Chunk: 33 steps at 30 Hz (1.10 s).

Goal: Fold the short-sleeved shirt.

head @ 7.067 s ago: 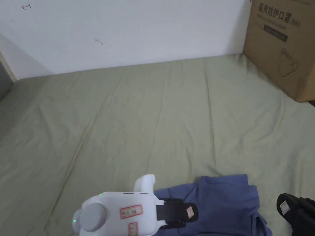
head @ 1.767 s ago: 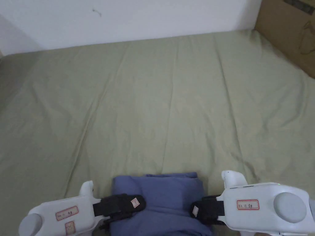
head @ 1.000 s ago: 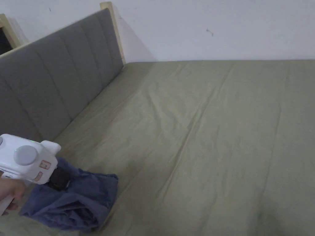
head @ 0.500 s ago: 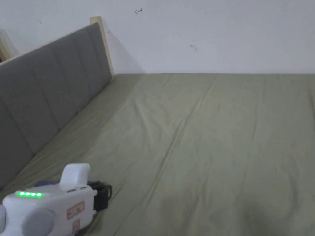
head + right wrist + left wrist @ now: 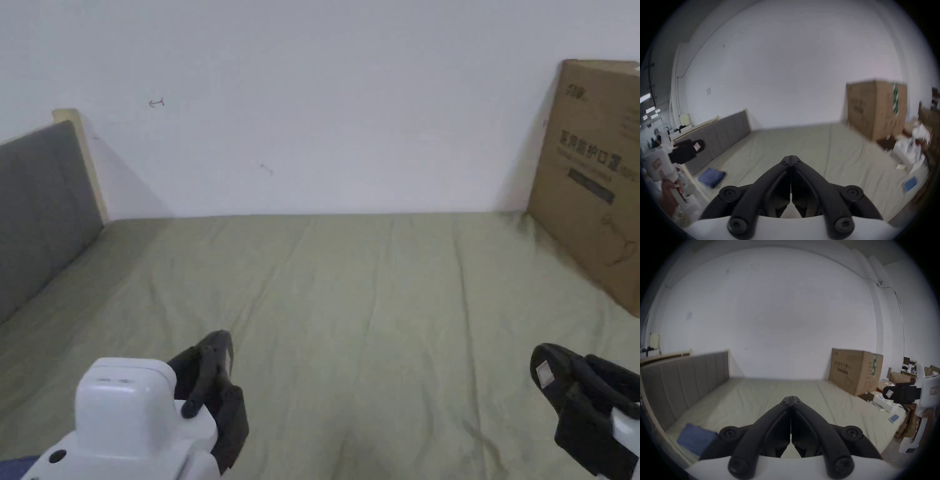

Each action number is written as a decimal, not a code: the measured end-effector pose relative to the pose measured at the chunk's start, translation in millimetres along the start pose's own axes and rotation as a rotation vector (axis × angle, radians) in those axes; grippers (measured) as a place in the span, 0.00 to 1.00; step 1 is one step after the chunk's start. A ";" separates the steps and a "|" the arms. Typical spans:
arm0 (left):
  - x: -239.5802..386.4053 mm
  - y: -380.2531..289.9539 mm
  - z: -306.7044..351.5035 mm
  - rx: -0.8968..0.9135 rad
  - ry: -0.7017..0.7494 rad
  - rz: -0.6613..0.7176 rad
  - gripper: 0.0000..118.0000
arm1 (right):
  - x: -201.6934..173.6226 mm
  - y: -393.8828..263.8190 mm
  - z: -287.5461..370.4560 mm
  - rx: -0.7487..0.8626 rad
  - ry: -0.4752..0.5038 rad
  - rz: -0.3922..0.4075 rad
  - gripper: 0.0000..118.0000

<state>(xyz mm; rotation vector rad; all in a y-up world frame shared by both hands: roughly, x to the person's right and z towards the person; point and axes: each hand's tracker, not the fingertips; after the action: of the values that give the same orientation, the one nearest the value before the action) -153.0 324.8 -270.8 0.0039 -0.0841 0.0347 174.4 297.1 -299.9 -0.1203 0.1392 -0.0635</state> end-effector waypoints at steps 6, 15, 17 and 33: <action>28.0 -35.1 9.3 0.131 0.084 -0.151 0.00 | -5.3 -29.0 40.0 0.204 -0.191 0.030 0.00; 40.0 -49.2 17.9 0.045 0.114 -0.088 0.00 | 2.7 -34.5 49.6 0.088 -0.242 0.054 0.00; 41.4 -47.1 16.4 0.050 0.116 -0.096 0.03 | 6.5 -36.3 50.6 0.035 -0.213 -0.003 0.03; 39.0 -42.7 19.5 0.025 0.045 -0.082 1.00 | 11.5 -30.0 50.5 0.041 -0.208 0.052 1.00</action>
<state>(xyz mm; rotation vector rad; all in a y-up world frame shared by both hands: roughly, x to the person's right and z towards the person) -114.3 283.4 -248.1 0.0314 -0.0389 -0.0459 191.3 272.5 -248.0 -0.0816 -0.0669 -0.0013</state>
